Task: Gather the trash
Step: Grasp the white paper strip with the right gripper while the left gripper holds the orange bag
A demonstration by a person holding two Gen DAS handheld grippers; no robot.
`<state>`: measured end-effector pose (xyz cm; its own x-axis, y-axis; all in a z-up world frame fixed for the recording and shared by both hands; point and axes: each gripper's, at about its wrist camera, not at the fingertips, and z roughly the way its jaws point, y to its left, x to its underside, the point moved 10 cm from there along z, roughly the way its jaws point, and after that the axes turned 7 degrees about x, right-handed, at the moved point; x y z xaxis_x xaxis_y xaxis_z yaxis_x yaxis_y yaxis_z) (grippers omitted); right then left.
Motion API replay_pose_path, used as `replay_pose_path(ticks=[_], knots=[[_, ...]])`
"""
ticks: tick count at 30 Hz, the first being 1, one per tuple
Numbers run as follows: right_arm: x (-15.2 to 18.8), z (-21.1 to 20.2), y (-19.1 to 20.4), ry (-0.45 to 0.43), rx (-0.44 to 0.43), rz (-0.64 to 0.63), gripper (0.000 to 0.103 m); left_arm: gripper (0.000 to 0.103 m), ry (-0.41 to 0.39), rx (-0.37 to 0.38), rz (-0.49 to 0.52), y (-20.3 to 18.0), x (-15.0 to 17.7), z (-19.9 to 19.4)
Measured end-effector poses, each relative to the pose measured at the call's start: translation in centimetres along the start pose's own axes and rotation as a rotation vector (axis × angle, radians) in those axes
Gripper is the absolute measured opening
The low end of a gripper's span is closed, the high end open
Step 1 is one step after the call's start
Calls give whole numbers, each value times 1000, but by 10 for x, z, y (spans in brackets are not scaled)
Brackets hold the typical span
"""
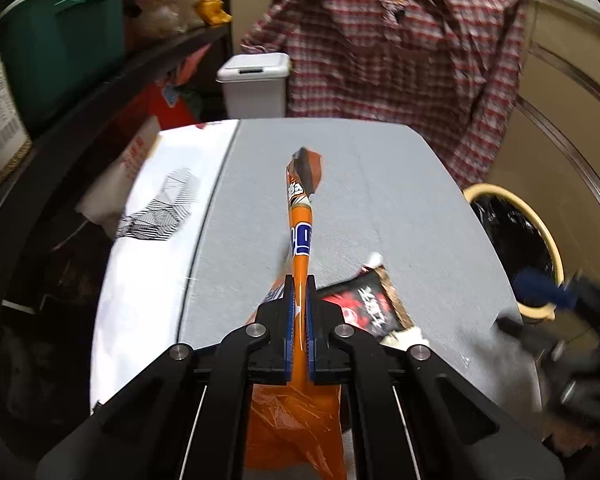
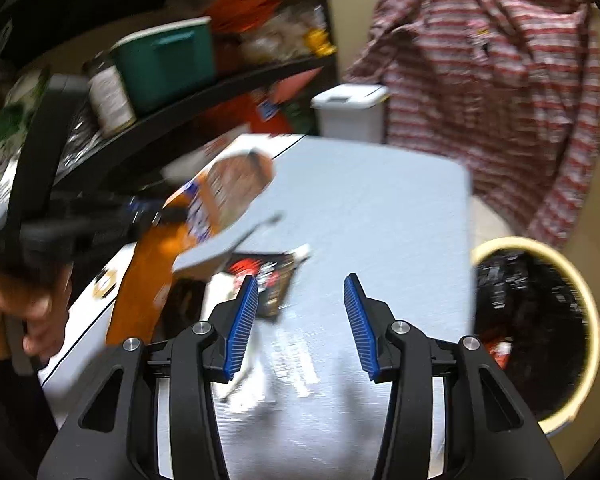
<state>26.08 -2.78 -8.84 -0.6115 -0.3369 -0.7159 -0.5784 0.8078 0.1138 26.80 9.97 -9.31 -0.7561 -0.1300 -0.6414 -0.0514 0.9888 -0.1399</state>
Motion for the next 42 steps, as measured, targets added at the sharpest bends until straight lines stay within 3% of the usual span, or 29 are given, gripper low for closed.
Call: replay_pose_path(ticks=[7, 16, 19, 27, 42], knots=[[24, 37, 41, 113, -61, -86, 52, 4, -15, -7, -48, 22, -8, -3], [38, 48, 44, 173, -59, -102, 52, 4, -37, -8, -43, 23, -15, -7], [40, 48, 44, 178, -60, -103, 42, 4, -38, -5, -41, 23, -16, -8], [35, 35, 48, 140, -77, -115, 18, 4, -49, -8, -37, 20, -18, -11], [0, -7, 2, 3, -47, 12, 17, 4, -84, -28, -28, 15, -23, -24]])
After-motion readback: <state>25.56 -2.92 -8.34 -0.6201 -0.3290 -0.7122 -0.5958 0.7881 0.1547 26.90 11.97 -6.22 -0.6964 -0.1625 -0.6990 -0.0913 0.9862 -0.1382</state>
